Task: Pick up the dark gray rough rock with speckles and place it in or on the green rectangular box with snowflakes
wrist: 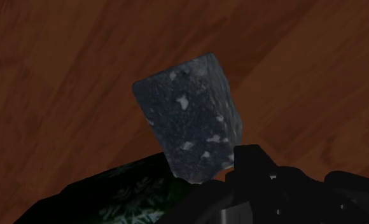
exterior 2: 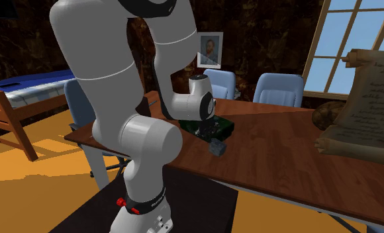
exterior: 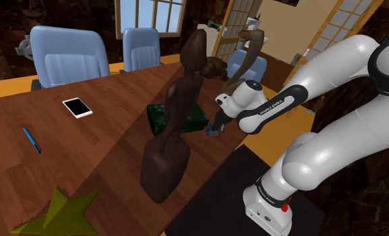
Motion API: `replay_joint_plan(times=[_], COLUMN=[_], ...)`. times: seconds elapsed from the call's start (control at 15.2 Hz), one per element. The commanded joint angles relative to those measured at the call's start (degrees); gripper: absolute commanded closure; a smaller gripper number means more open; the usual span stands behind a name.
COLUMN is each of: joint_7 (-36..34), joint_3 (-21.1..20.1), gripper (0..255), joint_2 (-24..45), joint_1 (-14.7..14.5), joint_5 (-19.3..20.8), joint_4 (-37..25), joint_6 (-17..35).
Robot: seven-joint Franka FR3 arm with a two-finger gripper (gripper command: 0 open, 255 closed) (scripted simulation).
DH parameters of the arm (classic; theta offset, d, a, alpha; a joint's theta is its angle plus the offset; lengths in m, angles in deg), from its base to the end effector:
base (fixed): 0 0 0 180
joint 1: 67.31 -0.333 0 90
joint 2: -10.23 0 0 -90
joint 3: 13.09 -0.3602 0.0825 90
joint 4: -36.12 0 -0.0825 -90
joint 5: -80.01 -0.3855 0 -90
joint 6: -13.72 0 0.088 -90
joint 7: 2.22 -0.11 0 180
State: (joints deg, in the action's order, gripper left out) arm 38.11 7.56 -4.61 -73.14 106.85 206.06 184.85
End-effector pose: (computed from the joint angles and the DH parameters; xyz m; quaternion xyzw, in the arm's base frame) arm 0.3306 -0.0478 0.3005 0.8922 0.4295 0.1125 0.0827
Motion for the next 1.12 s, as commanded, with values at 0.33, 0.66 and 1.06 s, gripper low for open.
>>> replay_joint_plan(times=[0.33, 0.66, 1.06], joint_7=[37.43, 42.36, 45.59], joint_3=[22.13, 21.66, 21.19], gripper=[0, 0, 0], joint_2=[7.98, 13.39, 16.39], joint_1=[-21.7, -22.32, -22.71], joint_5=[-23.03, -29.86, -34.38], joint_4=[-18.45, -17.83, -17.74], joint_6=[-26.07, -21.41, -19.23])
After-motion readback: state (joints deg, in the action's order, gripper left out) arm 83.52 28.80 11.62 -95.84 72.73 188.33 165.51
